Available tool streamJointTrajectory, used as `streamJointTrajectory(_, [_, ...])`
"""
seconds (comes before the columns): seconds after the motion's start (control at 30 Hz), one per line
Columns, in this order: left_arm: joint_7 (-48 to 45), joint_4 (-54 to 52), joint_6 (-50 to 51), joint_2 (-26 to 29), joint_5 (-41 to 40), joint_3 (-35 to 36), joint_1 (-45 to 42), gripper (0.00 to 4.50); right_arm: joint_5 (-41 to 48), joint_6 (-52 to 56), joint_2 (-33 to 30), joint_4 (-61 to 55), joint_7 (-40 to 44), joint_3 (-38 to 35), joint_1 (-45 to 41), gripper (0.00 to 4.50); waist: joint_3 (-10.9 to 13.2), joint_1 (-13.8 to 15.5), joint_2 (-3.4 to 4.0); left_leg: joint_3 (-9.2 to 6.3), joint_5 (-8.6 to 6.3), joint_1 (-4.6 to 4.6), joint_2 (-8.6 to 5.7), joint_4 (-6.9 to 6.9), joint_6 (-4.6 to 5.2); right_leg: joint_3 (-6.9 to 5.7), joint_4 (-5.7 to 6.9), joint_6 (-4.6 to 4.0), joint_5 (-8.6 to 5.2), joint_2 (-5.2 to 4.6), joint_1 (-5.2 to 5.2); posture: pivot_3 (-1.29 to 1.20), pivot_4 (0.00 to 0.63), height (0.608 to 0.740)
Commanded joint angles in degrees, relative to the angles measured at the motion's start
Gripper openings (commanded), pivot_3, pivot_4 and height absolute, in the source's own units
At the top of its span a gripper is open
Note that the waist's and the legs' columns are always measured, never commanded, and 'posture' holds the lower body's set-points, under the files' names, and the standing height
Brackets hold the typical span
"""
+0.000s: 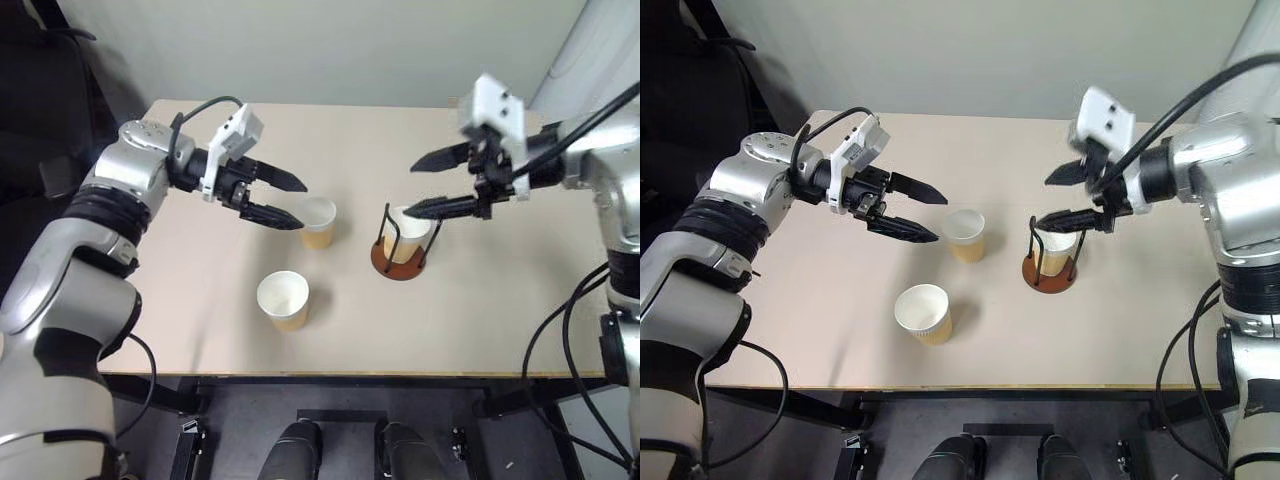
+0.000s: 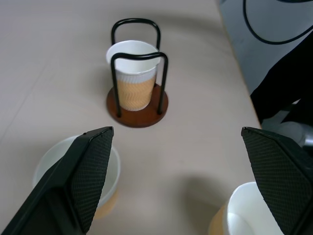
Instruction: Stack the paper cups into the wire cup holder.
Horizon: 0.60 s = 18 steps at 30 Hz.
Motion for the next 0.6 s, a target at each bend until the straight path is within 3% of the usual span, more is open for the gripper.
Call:
streamJointTrajectory(0.03, [-1.78, 1.01, -2.96, 0.58, 2.02, 0.32, -2.94, 4.5, 7.02, 8.03, 1.13, -3.39, -4.77, -8.56, -2.5, 3.72, 0.01, 0.05, 0.01, -0.07, 0.0, -0.02, 0.04, -0.01, 0.0, 0.07, 0.02, -0.03, -0.02, -0.09, -0.01, 0.0, 0.15, 0.74])
streamJointTrajectory(0.2, [-1.78, 4.11, -9.07, -1.43, 6.52, 0.0, -4.86, 4.5, 10.76, 9.8, -0.57, -4.41, -9.88, -11.48, -0.98, 3.72, 0.01, 0.42, 0.01, -0.12, -0.02, 0.02, -0.02, -0.09, 0.02, -0.02, 0.05, -0.11, -0.08, -0.04, -0.05, 0.0, 0.15, 0.74])
streamJointTrajectory(0.4, [-1.78, 13.42, -26.26, -5.52, 23.24, 0.42, -9.02, 4.5, 13.32, 8.57, -4.67, -4.16, -12.58, -11.44, 1.69, 3.72, 0.02, 0.37, 0.02, -0.21, -0.03, -0.02, -0.04, -0.12, 0.06, 0.06, 0.02, -0.01, -0.06, -0.09, -0.07, 0.0, 0.15, 0.74])
streamJointTrajectory(0.6, [-1.78, 18.18, -32.32, -8.3, 35.76, 2.56, -10.75, 4.5, 15.32, 6.92, -7.59, -3.37, -13.67, -10.63, 2.62, 3.72, 0.0, -0.16, -0.01, -0.05, -0.07, -0.08, 0.02, -0.25, 0.11, 0.18, 0.02, 0.19, -0.02, -0.14, -0.21, 0.0, 0.15, 0.74])
